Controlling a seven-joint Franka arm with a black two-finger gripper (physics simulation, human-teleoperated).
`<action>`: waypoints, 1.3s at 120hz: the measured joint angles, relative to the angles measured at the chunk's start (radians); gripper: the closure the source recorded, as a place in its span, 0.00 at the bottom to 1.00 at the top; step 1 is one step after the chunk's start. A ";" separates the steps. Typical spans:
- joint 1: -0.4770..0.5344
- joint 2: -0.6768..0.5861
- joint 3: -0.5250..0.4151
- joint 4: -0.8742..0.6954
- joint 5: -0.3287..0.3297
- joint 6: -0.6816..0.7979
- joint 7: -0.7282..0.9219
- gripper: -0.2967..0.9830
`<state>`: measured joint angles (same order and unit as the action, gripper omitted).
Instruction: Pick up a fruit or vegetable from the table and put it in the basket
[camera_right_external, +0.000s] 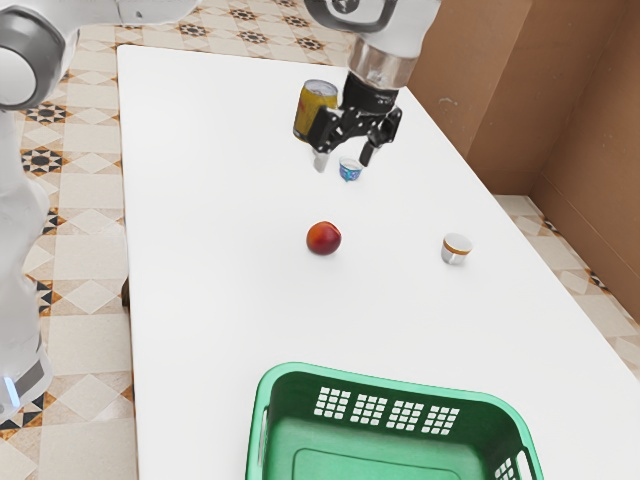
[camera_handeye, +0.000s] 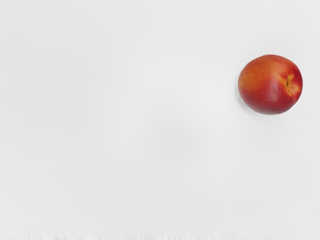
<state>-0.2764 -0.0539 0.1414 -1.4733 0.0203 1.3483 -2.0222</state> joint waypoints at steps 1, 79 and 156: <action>-0.003 0.001 0.000 0.000 0.001 0.000 -0.005 0.23; 0.150 0.032 0.124 -0.069 0.049 0.094 0.591 0.23; 0.037 -0.122 0.061 -0.517 0.064 0.579 1.765 0.23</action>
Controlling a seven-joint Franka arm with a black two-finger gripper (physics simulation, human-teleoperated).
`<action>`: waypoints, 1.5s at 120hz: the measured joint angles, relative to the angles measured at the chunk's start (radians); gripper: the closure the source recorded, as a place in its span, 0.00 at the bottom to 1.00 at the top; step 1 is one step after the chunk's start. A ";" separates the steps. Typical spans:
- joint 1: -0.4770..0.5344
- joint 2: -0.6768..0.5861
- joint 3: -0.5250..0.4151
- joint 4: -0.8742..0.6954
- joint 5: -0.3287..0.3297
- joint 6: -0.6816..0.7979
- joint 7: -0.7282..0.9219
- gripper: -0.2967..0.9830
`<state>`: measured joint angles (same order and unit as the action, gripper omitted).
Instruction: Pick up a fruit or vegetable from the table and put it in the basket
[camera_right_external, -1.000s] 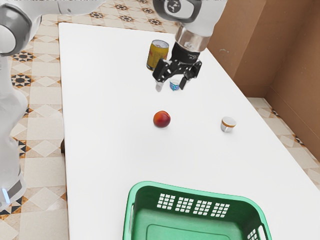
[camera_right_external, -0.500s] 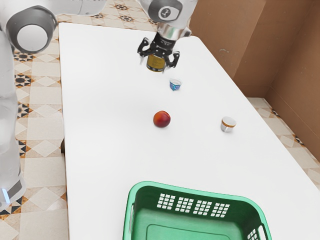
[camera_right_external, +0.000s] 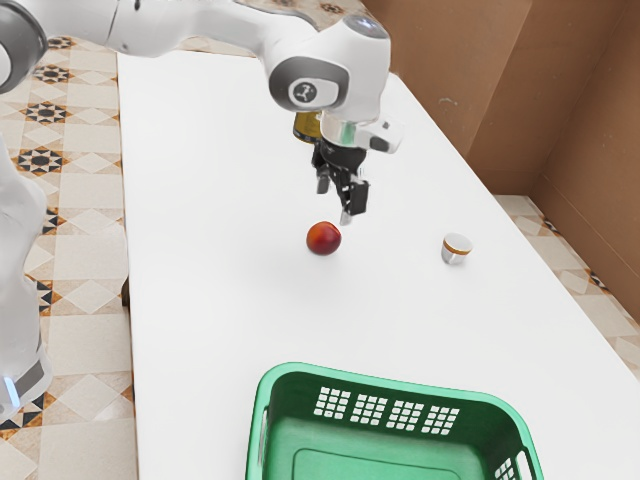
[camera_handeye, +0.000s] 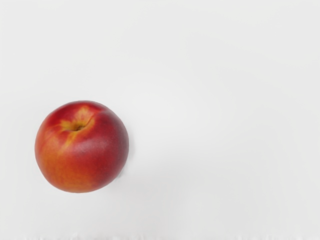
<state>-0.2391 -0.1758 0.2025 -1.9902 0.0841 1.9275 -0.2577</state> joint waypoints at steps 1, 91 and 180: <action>0.002 -0.005 0.000 -0.009 -0.002 0.005 0.009 0.23; 0.133 0.004 0.000 -0.165 -0.121 0.186 0.472 0.23; 0.167 0.080 0.000 -0.179 -0.153 0.273 0.606 0.23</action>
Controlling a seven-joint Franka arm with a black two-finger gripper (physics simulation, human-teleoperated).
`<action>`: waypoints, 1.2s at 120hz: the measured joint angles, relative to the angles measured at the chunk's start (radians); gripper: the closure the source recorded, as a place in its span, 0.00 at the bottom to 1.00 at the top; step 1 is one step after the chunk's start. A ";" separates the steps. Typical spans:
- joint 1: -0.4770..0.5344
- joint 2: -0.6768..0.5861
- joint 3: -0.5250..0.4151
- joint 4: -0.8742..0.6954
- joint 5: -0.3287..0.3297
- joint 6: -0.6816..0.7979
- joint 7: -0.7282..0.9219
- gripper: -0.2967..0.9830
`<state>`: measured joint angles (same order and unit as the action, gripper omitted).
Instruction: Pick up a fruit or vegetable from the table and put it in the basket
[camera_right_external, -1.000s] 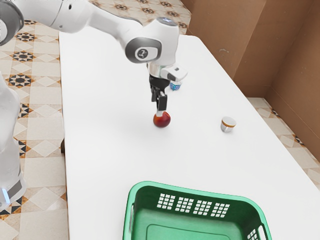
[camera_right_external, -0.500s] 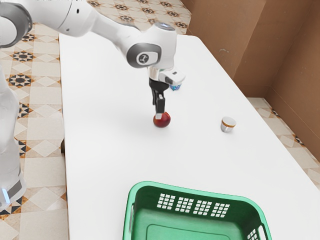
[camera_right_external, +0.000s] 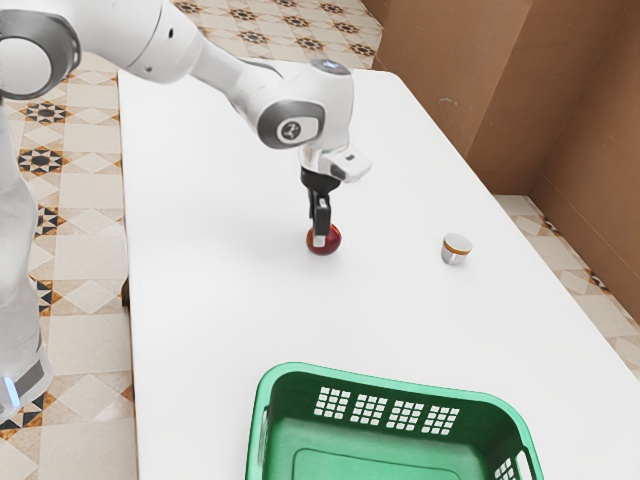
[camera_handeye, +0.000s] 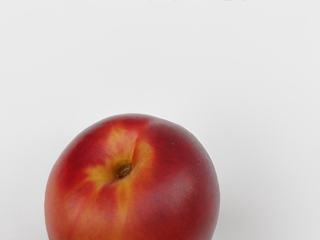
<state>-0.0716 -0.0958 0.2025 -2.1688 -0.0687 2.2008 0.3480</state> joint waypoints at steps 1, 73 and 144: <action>0.000 0.001 0.000 0.000 -0.001 0.001 0.001 0.23; 0.001 0.055 0.000 -0.001 -0.028 0.073 0.035 0.24; -0.086 -0.055 -0.242 0.050 -0.072 0.192 -0.008 0.51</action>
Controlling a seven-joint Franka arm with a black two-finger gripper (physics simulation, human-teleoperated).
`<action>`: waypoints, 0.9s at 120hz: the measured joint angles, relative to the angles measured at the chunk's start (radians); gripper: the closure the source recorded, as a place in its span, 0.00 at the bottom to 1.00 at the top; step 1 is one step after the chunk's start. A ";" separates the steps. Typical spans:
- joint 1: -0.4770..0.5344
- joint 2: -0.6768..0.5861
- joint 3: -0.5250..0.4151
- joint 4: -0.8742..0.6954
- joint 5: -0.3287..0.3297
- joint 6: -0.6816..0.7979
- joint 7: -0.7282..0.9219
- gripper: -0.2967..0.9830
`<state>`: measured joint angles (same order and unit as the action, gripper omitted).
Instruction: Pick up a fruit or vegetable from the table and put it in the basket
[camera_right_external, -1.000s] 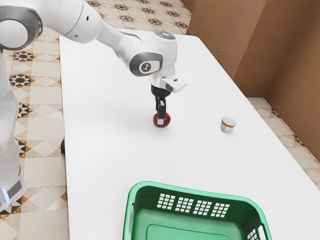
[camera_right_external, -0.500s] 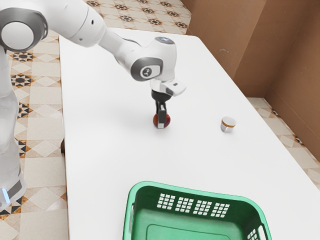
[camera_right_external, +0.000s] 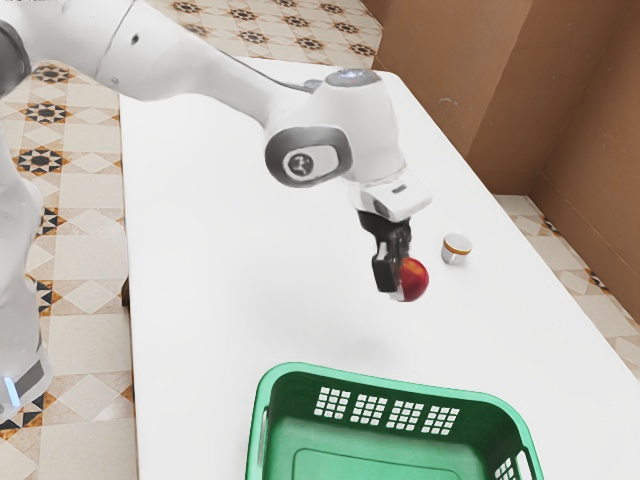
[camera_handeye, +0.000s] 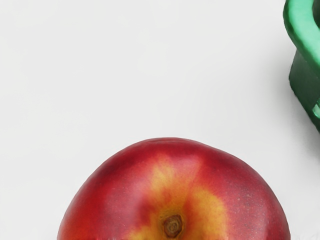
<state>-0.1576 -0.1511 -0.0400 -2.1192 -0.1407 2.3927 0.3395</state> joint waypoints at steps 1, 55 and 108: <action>-0.001 0.001 -0.021 0.007 0.001 0.004 -0.002 0.51; -0.163 0.295 -0.268 0.228 -0.004 0.267 -0.107 0.37; -0.070 -0.076 0.186 0.243 -0.018 -0.174 -0.736 0.24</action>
<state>-0.2281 -0.2269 0.1459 -1.8762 -0.1591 2.2191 -0.3961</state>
